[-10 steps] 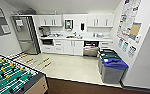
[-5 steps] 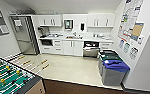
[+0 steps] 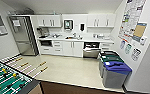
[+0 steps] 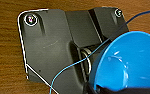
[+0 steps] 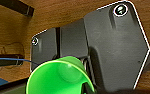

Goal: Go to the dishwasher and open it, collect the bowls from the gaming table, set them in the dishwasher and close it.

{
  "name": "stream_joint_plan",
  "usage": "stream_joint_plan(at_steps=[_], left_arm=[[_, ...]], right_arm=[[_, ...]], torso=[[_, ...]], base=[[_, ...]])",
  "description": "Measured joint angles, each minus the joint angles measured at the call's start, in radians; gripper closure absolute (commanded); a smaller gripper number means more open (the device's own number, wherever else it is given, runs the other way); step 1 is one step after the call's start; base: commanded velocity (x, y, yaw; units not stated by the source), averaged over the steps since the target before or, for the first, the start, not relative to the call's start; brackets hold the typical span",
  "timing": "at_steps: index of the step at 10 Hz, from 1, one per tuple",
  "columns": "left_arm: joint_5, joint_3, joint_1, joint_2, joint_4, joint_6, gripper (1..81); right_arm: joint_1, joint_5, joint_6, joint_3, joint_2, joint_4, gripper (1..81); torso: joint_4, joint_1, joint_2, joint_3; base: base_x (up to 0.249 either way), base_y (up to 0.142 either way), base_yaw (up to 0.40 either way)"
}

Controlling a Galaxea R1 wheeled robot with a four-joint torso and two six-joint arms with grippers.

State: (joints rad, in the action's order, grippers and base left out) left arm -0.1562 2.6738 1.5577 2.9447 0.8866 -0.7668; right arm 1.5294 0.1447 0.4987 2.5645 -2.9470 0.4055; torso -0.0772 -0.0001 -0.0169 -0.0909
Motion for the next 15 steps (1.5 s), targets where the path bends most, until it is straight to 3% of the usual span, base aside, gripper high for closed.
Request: stream_joint_plan(at_steps=[15], left_arm=[[-0.001,0.000,-0.014,0.000,0.000,0.003,81.1]], right_arm=[[-0.016,0.006,0.000,0.001,-0.001,0.000,81.1]], torso=[[0.000,0.000,0.000,0.000]], base=[[0.132,0.000,0.000]])
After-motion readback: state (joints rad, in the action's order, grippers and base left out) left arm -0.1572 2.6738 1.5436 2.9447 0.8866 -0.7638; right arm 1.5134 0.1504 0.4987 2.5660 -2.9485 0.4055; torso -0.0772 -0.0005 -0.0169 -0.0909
